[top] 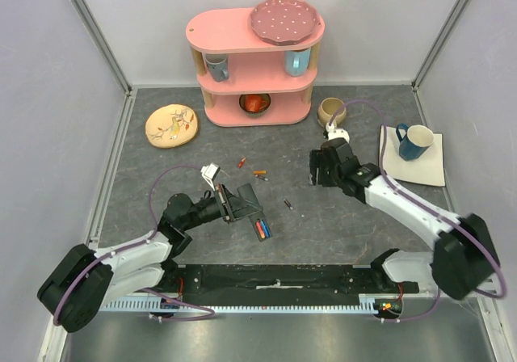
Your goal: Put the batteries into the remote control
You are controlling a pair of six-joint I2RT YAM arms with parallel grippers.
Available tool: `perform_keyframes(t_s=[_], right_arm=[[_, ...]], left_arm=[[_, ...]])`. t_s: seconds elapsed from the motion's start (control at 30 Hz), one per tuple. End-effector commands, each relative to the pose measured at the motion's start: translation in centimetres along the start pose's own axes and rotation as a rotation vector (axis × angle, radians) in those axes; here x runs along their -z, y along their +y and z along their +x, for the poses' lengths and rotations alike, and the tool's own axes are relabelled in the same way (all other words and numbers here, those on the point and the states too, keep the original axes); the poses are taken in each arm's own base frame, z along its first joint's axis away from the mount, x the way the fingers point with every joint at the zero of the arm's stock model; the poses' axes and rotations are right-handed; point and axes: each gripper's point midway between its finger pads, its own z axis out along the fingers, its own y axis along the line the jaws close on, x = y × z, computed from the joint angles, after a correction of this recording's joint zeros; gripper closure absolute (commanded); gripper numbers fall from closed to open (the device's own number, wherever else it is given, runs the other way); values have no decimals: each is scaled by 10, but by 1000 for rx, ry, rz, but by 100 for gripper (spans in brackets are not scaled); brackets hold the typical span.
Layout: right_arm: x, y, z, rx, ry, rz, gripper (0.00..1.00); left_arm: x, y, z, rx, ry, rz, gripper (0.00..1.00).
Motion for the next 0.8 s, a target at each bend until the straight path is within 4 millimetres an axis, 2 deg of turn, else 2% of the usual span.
perform_keyframes(t_s=[0.0, 0.07, 0.23, 0.27, 0.47, 0.77], right_arm=[[-28, -53, 28, 64, 119, 193, 25], [-37, -57, 29, 93, 129, 205, 24], [-53, -61, 14, 136, 132, 222, 18], [-60, -64, 20, 164, 161, 227, 17], [-83, -72, 24, 168, 225, 204, 25], [-91, -75, 29, 147, 246, 159, 30]], left_arm=[[4, -2, 3, -71, 10, 12, 98], [7, -4, 4, -79, 10, 20, 98], [11, -8, 8, -91, 22, 33, 98], [11, -10, 8, -96, 23, 39, 98], [14, -14, 13, -120, 47, 59, 98], [13, -22, 15, -137, 81, 87, 98]])
